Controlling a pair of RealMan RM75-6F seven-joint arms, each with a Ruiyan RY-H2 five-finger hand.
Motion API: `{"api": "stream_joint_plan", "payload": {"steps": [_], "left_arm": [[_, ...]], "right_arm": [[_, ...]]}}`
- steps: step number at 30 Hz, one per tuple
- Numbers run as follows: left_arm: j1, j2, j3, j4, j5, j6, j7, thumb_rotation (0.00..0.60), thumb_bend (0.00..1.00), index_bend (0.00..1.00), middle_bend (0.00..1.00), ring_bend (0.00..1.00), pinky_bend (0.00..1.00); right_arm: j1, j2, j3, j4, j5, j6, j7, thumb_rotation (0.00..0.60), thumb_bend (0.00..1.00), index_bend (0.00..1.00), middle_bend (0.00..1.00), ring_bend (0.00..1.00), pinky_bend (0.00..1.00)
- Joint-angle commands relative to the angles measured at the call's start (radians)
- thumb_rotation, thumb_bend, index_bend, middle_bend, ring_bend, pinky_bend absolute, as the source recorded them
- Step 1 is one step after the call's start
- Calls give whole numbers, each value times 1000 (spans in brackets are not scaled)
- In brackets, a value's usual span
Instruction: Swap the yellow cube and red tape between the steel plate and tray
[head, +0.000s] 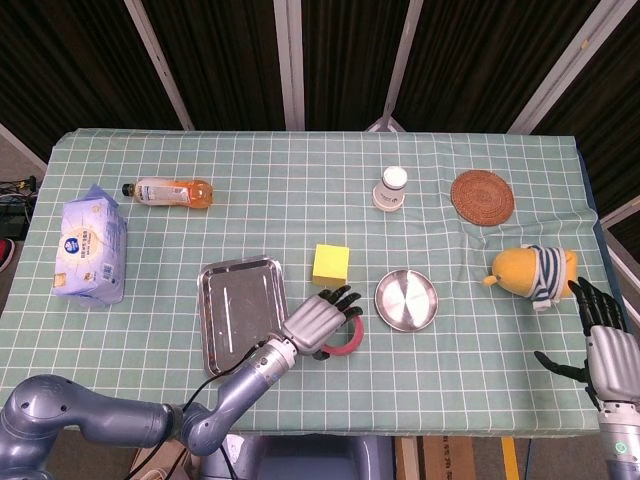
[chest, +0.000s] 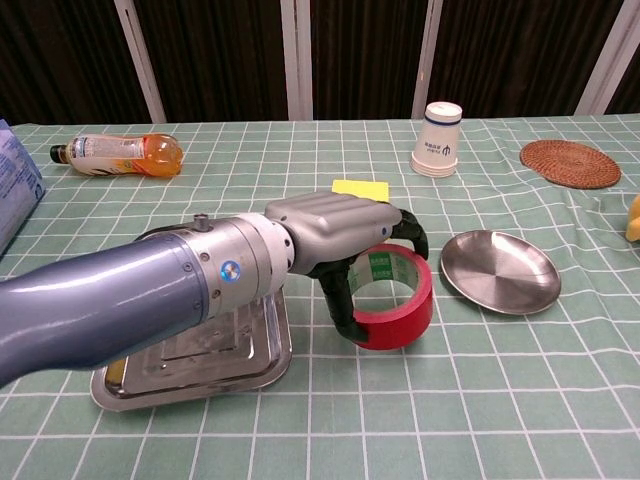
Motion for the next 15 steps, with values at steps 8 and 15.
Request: {"api": "stream_joint_plan", "payload": {"steps": [8,15], "left_arm": [[-55,69,-10,-146,-188,78,165,600,0,179,0,0,61],[-71,123,-11,-221,-225,108,189,600,0,169,0,0,51]], "right_arm": [[0,6,-1,3,-8,-16,13,600,19,0,0,0,0],[3,-1,6,1,7,-26,-7,600,20,0,0,0,0]]}}
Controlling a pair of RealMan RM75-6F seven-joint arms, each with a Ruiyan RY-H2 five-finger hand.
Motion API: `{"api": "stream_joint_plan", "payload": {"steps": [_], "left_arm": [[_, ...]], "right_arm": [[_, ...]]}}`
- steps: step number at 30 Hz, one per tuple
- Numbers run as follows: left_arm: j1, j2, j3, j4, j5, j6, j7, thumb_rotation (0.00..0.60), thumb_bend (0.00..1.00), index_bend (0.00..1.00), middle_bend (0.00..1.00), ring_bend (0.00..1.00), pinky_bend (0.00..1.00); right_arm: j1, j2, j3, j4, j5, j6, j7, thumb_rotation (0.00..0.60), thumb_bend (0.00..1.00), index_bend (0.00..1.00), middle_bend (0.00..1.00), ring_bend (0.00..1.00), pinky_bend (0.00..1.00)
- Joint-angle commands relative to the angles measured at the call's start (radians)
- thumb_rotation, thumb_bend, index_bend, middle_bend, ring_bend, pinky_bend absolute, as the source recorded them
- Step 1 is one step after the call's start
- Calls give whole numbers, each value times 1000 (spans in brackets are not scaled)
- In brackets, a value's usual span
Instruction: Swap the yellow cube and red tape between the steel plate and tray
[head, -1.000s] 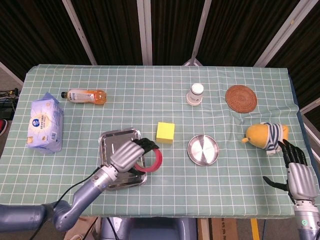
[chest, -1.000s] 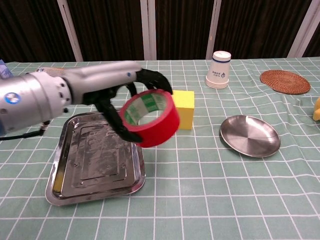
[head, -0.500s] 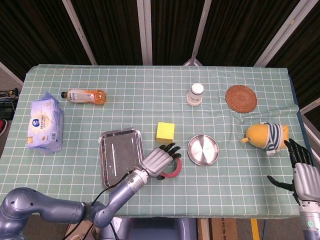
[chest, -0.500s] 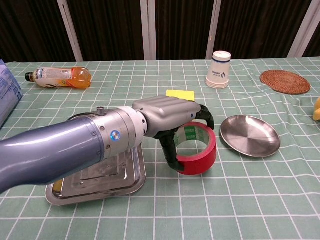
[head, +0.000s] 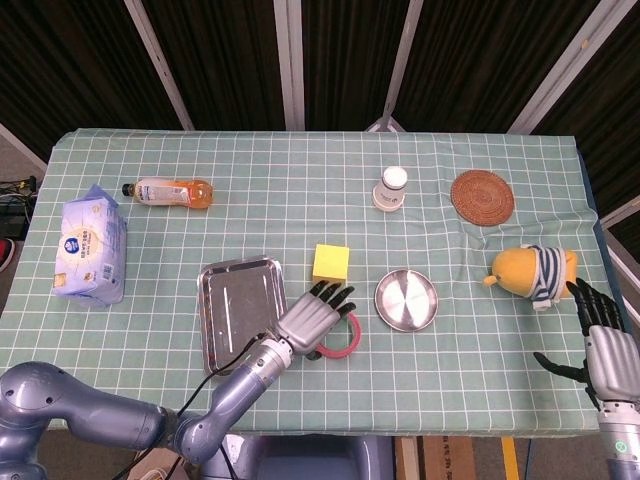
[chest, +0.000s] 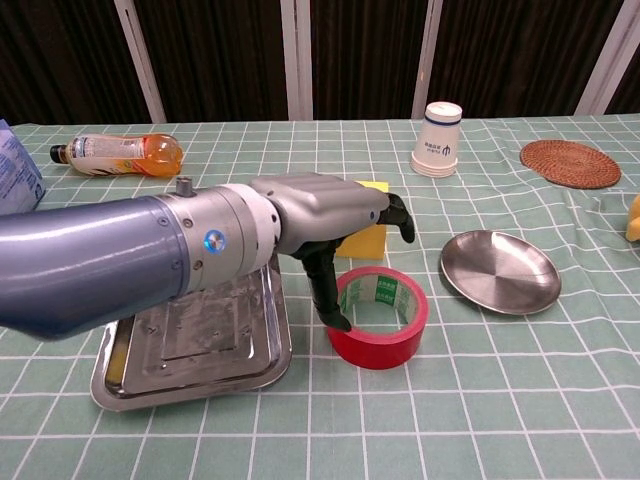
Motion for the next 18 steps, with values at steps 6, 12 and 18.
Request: {"api": "stream_joint_plan", "payload": {"steps": [6,12,18], "left_arm": [[33,-16,-21,51,236,81,-171,600,0,169,0,0,52],[37,-65,-48,200,296,68,-304,600,0,169,0,0,28],[14,-114,-92,339,311,44,-379,600,0,169,0,0,18]], "right_arm": [[-1,-5,4,-5,4,-3,-15,600,20,0,0,0,0],[4,-11,11,3,21,-16,-24,600,20,0,0,0,0],[9,-21,21,11,40,-29,-32,600,20,0,0,0,0]]}}
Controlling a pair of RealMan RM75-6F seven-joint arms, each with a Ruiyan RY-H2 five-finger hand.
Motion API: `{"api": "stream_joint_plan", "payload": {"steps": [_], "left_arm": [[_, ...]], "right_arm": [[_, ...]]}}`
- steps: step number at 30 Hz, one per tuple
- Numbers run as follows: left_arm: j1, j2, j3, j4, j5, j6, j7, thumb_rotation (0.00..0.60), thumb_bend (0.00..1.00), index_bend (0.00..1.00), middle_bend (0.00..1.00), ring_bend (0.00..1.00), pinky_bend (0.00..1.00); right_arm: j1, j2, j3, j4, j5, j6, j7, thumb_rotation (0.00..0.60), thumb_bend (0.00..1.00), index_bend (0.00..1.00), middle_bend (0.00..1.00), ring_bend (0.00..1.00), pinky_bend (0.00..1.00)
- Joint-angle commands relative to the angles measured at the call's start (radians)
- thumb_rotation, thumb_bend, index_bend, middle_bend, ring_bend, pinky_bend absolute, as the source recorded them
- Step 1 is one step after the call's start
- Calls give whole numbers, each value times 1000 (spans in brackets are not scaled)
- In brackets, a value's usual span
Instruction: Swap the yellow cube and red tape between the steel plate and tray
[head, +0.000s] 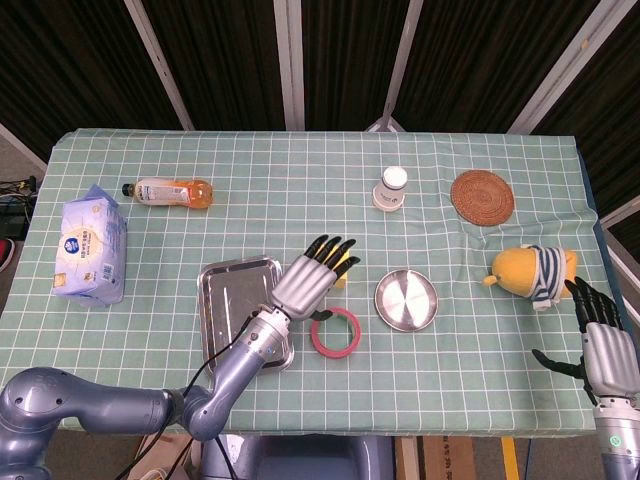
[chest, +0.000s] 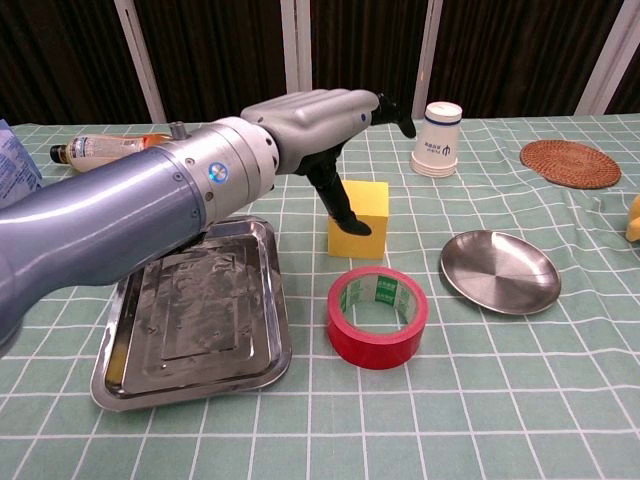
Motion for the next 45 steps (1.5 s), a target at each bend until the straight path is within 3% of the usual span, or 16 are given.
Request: {"api": "stream_joint_plan", "payload": {"steps": [1,6,14,24,29,32,36,41,44,45], "left_arm": [[-16,-38,-33,95,-4,-27,-41,600,0,168,0,0,18],[-25,-63,-52,196,-40,-76,-85,600,0,166,0,0,22],[-63,-142,-63,436,-8,-184,-240,600,0,160,0,0,34],[-98,-232,-54,632,47,-284,-400,600,0,158,0,0,39],[-111,-278,-48,723,93,-296,-476,600,19,181,39,12,170],[-115,-295,-41,755,140,-265,-529,600,208,275,206,177,338],[-112,-306,-27,791,198,-222,-584,600,460,395,318,300,442],[-106,-311,-32,806,224,-173,-598,600,491,419,339,313,452],[-92,-277,-36,754,239,-151,-624,600,492,404,338,313,453],[-70,-230,-31,699,264,-106,-632,600,492,399,338,313,454]], "right_arm": [[3,-4,3,5,10,-8,-7,600,20,0,0,0,0],[6,-6,5,9,29,-25,-22,600,19,0,0,0,0],[11,-10,14,13,57,-41,-42,600,20,0,0,0,0],[9,-14,17,10,64,-37,-67,600,20,0,0,0,0],[10,-16,17,6,60,-37,-71,600,19,0,0,0,0],[11,-15,17,5,51,-36,-64,600,20,0,0,0,0],[9,-11,13,7,41,-37,-51,600,19,0,0,0,0],[10,-10,12,13,40,-44,-42,600,20,0,0,0,0],[9,-10,14,16,41,-44,-33,600,20,0,0,0,0],[6,-7,16,15,40,-39,-26,600,19,0,0,0,0]]}}
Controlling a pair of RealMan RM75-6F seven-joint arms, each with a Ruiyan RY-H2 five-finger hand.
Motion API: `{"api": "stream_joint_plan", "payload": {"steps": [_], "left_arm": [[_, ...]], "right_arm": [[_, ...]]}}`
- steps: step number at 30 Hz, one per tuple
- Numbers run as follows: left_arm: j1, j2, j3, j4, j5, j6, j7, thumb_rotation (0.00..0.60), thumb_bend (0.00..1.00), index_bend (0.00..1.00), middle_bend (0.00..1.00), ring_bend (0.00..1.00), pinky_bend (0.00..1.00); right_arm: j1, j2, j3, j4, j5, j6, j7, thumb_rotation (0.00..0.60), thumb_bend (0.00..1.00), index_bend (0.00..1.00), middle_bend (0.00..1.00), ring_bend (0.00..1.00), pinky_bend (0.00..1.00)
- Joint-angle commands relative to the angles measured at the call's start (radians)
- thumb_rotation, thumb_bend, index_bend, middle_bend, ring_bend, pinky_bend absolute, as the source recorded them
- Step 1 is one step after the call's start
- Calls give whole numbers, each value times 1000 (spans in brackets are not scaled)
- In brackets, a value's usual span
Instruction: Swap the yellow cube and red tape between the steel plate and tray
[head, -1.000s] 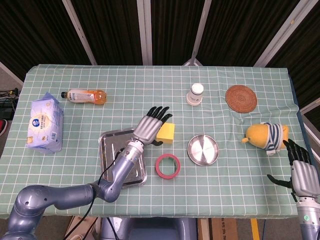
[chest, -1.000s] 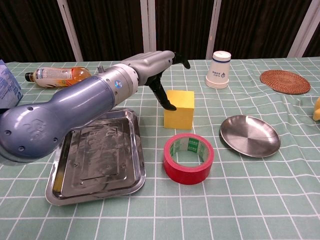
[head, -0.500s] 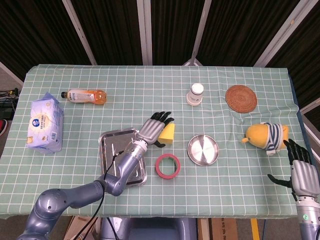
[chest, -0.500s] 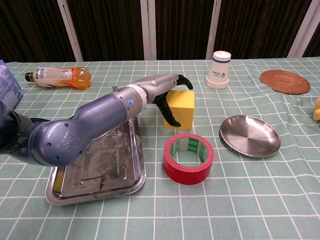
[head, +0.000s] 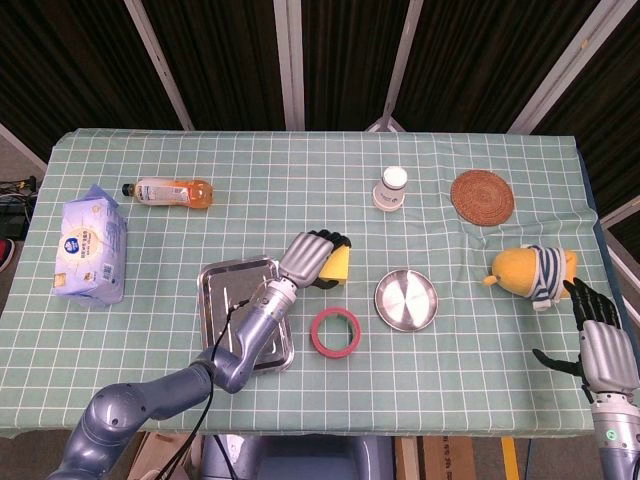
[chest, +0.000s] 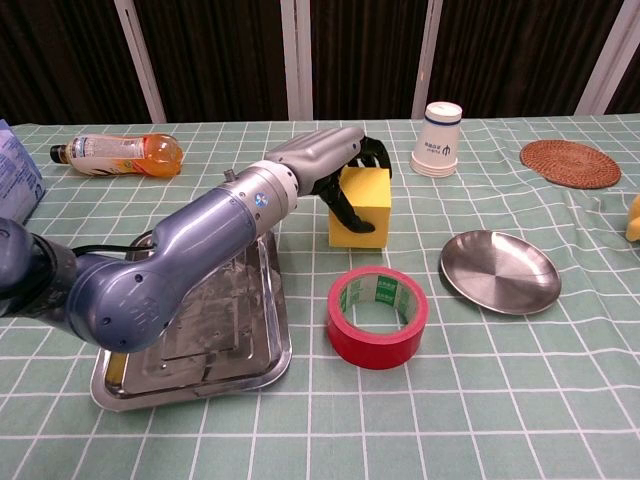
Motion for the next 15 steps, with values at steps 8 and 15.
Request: {"api": "stream_joint_plan", "payload": {"steps": [8,15], "left_arm": [[237,420,125,-517,105,176,25,600,482,400,328,307,453],[347,564,229,-651,156,205,-37,600,465,401,313,300,447]], "right_arm": [[-13,16,-1,-11,-12,16,25,600,20,0,0,0,0],[-14,15,-3,-21,-14,19,9,600,20,0,0,0,0]]}}
